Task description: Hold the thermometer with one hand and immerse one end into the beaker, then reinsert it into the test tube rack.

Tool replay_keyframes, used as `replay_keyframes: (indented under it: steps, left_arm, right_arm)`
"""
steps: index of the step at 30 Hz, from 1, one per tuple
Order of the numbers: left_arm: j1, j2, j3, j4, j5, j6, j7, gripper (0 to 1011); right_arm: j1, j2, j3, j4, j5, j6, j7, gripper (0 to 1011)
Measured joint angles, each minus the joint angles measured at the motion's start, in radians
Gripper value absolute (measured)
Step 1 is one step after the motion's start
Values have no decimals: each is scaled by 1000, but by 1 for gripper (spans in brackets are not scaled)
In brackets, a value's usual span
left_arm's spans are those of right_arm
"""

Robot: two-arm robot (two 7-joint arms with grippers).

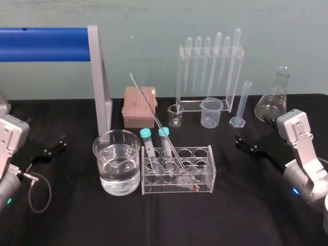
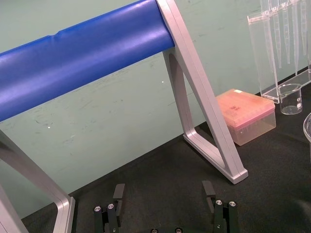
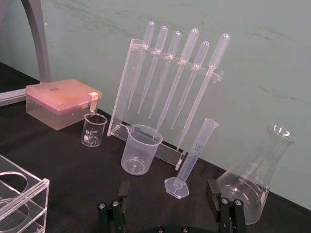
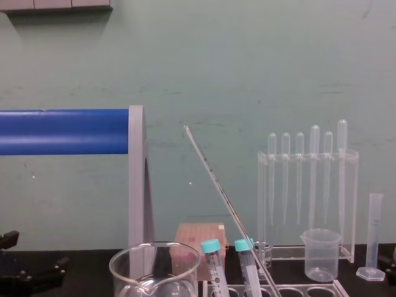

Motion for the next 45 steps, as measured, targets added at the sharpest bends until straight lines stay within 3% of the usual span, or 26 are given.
replay_keyframes:
  steps: [45]
  left_arm:
    - [0, 0, 0, 0, 0, 0, 0, 1008]
  right_arm:
    - [0, 0, 0, 0, 0, 0, 0, 1002]
